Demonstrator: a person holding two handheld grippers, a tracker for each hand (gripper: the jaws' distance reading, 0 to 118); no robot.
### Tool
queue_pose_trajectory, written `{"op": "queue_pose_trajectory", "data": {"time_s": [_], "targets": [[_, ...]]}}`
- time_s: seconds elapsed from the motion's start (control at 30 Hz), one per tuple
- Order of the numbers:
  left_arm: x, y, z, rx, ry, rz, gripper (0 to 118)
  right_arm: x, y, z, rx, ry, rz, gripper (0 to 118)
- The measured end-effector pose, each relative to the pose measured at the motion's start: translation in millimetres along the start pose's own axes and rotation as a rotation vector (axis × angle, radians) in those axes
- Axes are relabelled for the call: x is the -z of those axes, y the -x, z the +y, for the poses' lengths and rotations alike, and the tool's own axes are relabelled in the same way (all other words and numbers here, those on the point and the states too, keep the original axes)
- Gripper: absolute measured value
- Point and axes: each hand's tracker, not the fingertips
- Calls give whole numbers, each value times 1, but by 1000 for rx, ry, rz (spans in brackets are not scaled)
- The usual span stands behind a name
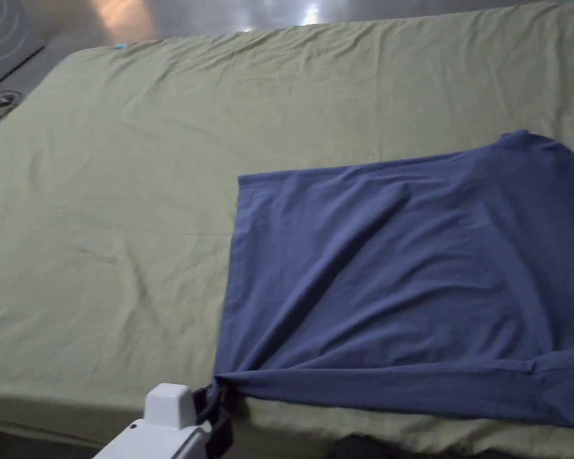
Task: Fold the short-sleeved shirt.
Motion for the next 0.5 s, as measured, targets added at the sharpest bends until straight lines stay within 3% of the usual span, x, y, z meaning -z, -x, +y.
{"op": "queue_pose_trajectory", "data": {"time_s": [0.17,0.2,0.3,0.5], "targets": [[11,-16,21,65,52,19,11,27,-9,7,-51,31,-6,1],[14,-14,25,73,53,17,11,41,-18,-1,-39,55,-16,5],[10,-13,25,66,51,14,11,76,-31,-5,8,156,-15,58],[6,-22,30,61,64,14,11,146,-47,-17,-72,229,-17,61]]}}
